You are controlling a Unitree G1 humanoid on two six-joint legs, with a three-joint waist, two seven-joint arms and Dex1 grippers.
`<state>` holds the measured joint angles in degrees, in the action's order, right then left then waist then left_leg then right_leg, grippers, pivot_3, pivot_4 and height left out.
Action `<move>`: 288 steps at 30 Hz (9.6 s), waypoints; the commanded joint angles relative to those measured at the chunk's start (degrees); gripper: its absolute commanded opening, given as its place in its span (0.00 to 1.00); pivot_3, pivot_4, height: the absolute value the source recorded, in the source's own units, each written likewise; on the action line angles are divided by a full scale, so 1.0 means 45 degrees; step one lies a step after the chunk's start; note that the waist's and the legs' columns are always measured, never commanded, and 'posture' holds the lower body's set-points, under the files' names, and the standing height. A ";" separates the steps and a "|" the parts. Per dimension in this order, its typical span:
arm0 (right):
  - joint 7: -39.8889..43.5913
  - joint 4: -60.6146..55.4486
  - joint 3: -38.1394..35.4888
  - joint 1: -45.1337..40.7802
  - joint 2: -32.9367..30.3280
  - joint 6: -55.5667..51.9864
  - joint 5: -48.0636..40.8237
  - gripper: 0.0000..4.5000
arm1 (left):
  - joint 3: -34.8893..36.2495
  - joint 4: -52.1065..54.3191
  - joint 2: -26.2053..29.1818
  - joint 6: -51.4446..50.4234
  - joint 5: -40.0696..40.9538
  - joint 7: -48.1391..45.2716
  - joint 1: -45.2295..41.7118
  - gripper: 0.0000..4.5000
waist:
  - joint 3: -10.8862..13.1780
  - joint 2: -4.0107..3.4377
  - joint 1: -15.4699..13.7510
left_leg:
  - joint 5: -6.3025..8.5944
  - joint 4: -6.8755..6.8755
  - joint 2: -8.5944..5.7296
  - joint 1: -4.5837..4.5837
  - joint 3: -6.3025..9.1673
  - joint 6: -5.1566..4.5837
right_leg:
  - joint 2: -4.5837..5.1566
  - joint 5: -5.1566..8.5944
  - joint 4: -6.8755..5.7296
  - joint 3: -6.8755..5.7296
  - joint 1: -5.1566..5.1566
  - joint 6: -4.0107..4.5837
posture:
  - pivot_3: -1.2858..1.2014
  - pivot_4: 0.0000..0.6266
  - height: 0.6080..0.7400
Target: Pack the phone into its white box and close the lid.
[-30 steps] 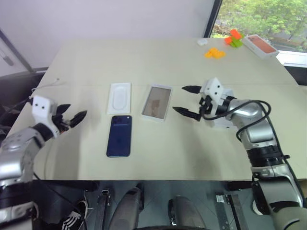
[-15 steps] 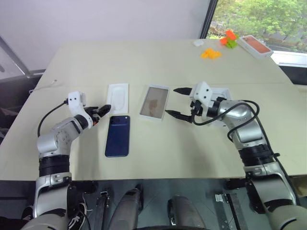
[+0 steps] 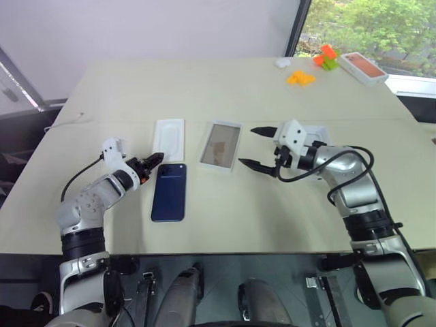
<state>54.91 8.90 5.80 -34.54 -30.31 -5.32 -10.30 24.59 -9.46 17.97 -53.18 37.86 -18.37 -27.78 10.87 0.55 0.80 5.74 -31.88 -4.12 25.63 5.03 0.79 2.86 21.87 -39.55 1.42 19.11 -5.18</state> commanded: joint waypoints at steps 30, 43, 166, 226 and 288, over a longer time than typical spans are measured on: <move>-0.0140 -0.1618 0.0002 -0.0090 0.0005 -0.0066 0.0055 1.00 | 0.0909 -0.1339 -0.0456 0.0320 0.1439 0.0308 -0.0129 0.01 | -0.0003 -0.0001 -0.0007 | 0.0012 0.0000 0.0000 0.0002 0.0001 0.0015 | 0.0002 0.0000 0.0004 0.0000 -0.0001 0.0000 | 0.52 0.24 1.00; 0.0785 -0.0931 -0.0596 -0.0169 -0.0583 0.0356 -0.0568 1.00 | 0.2501 -0.0897 -0.0368 -0.2214 0.4664 0.0855 -0.0700 0.01 | 0.0002 0.0006 -0.0022 | 0.0007 0.0004 0.0000 0.0024 0.0005 0.0001 | 0.0002 0.0000 0.0021 -0.0003 0.0016 0.0000 | 0.52 0.24 1.00; -0.0914 0.0334 -0.0551 -0.0592 0.0251 0.0073 -0.0054 1.00 | -0.3664 -0.0071 -0.0719 0.0390 -0.2622 -0.0607 -0.3843 0.01 | 0.0007 0.0014 0.0067 | -0.0004 -0.0019 0.0003 0.0140 0.0006 -0.0001 | -0.0019 -0.0015 0.0024 -0.0025 0.0053 -0.0025 | 0.52 0.24 1.00; -0.3974 0.2166 0.5801 -0.0516 0.2516 0.5550 0.8547 0.01 | -0.0334 0.2361 0.3513 -0.6426 0.3488 -0.2169 0.2745 1.00 | -0.0037 0.0004 -0.0007 | -0.0023 0.0117 0.0029 -0.0069 0.0027 0.0104 | -0.0026 -0.0024 0.0048 0.0014 -0.0006 0.0074 | 0.52 0.24 1.00; -0.4303 0.3192 0.6312 -0.0787 0.4723 0.5482 0.8737 0.01 | 0.2129 0.3470 0.0959 -0.8738 0.5499 0.1115 0.0741 1.00 | -0.0104 0.0044 0.0087 | -0.0054 0.0188 0.0032 -0.0075 0.0075 0.0161 | -0.0039 -0.0055 0.0108 0.0004 0.0026 0.0102 | 0.52 0.24 1.00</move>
<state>35.45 25.05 32.78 -38.29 -11.51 19.01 29.86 38.36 5.50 23.16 -90.73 60.76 -13.45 -26.05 10.40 0.75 1.19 5.49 -31.01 -3.95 25.30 5.37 1.51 2.66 21.63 -39.07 1.43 19.24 -4.72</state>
